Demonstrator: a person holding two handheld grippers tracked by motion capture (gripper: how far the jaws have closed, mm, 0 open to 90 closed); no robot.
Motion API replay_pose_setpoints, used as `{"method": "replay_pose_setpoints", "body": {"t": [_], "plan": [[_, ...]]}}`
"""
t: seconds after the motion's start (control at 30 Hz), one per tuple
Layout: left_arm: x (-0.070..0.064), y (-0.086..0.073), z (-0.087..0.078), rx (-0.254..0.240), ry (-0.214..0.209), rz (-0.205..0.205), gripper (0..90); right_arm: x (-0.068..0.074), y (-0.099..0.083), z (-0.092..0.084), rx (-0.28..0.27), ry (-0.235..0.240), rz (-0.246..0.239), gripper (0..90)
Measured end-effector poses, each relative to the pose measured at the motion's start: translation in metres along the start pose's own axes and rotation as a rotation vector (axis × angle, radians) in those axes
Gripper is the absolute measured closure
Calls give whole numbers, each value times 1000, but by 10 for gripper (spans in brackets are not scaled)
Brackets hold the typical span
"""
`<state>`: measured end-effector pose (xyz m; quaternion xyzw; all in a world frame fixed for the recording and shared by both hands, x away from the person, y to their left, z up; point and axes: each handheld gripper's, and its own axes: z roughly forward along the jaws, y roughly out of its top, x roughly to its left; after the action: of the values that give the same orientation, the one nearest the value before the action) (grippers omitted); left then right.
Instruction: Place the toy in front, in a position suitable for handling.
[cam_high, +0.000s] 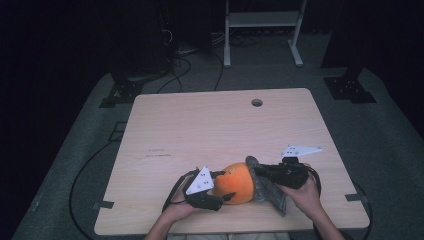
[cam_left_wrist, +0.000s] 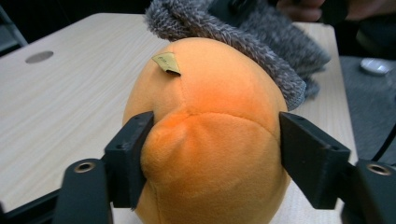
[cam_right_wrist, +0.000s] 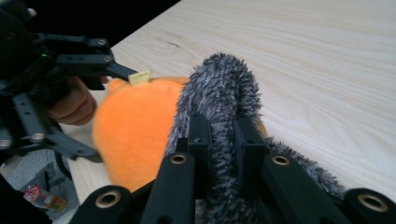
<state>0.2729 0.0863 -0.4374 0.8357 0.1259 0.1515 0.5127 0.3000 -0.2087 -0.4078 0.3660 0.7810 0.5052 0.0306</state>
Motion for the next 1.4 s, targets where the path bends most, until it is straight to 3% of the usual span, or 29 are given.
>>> {"method": "replay_pose_setpoints", "body": {"t": [0.1, 0.23, 0.3, 0.43, 0.47, 0.53, 0.6, 0.7, 0.77, 0.83, 1.03, 1.1, 1.27, 1.4], "plan": [[-5, 2, 3, 5, 9, 27, 321, 15, 4, -1, -10, 46, -47, 794], [-8, 3, 5, 2, 7, 33, 314, 38, 10, 3, -16, 106, -117, 792], [-5, 2, 5, -8, 4, 4, 266, 43, 11, 5, -4, 87, -152, 792], [3, 1, 6, -11, 8, -101, 198, 34, 10, 3, 13, -1, -141, 793], [2, 1, 7, -12, 9, -94, 216, 32, 10, 2, 13, -12, -135, 793], [-3, 3, 9, -2, 22, -38, 278, 30, 10, 1, 19, -14, -126, 795], [-9, 6, 11, 6, 23, 9, 302, 35, 11, 2, 16, 19, -122, 794], [-19, 9, 12, 20, 21, 102, 317, 48, 12, 4, 6, 80, -153, 794], [-22, 10, 12, 31, 25, 141, 321, 53, 14, 6, 7, 80, -167, 794], [-23, 9, 12, 31, 22, 148, 324, 51, 15, 7, 14, 58, -174, 794], [-19, 7, 9, 15, -16, 118, 317, 26, 10, 2, 18, 1, -109, 795], [-19, 7, 10, 16, -19, 125, 315, 20, 8, -1, 19, 6, -80, 796], [-17, 5, 7, 21, -14, 130, 319, 22, 8, -1, 19, 13, -88, 796], [-13, 1, 3, 20, -14, 114, 318, 8, 2, 0, 25, 0, -48, 796]]}}
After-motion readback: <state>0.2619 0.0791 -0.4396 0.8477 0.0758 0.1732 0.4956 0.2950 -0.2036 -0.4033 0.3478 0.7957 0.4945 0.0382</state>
